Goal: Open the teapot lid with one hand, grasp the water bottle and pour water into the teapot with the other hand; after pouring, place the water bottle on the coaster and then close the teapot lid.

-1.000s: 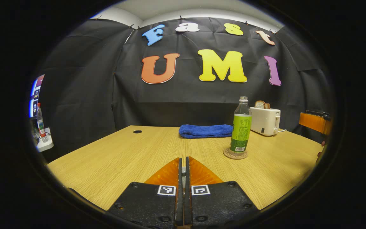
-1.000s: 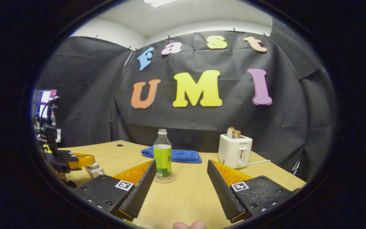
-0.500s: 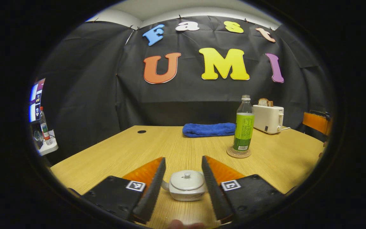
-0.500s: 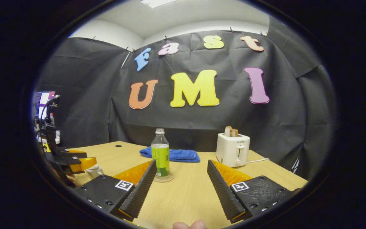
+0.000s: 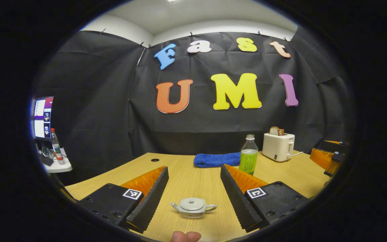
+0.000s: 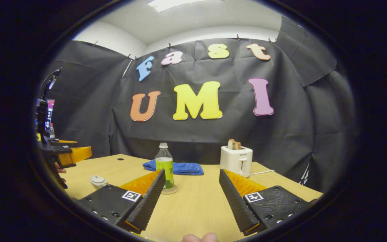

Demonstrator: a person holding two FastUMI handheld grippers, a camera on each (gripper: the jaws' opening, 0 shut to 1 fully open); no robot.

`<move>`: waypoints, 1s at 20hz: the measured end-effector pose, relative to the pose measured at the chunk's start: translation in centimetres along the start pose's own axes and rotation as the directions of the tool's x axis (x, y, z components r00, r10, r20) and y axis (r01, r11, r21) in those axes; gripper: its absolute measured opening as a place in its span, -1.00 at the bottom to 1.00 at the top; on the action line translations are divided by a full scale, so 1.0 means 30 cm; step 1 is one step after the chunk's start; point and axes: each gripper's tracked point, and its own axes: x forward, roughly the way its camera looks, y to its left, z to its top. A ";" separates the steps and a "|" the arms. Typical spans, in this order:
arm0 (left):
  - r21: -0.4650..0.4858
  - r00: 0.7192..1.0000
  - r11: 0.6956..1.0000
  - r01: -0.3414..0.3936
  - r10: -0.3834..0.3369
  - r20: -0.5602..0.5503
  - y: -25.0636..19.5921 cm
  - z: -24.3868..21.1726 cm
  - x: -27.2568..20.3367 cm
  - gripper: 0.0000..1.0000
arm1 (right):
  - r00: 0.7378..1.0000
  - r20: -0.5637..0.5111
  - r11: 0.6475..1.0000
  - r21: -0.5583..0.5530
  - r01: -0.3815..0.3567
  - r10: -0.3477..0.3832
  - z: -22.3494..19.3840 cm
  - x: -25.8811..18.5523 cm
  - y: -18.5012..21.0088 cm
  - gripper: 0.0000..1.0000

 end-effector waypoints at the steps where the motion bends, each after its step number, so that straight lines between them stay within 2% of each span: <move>1: 0.007 1.000 1.000 0.007 -0.007 0.015 -0.027 0.023 -0.015 0.94 | 1.000 0.009 1.000 -0.001 0.004 -0.004 0.013 -0.014 -0.002 0.91; 5: 0.019 0.999 0.999 0.037 -0.038 0.030 -0.119 0.046 -0.075 0.93 | 0.999 0.034 0.999 -0.029 0.021 -0.020 0.050 -0.068 -0.007 0.94; 10: -0.016 0.996 0.997 0.081 -0.080 0.040 -0.177 0.047 -0.118 0.96 | 0.998 0.044 0.997 -0.062 0.041 -0.038 0.077 -0.122 0.013 0.91; 12: -0.014 0.994 0.995 0.100 -0.100 0.032 -0.176 0.044 -0.127 0.96 | 0.998 0.044 0.997 -0.064 0.044 -0.041 0.084 -0.128 0.029 0.96; 20: -0.037 0.995 0.996 0.085 -0.083 0.055 -0.114 0.089 -0.143 0.96 | 0.999 0.006 0.999 -0.019 0.050 -0.050 0.071 -0.137 0.086 0.91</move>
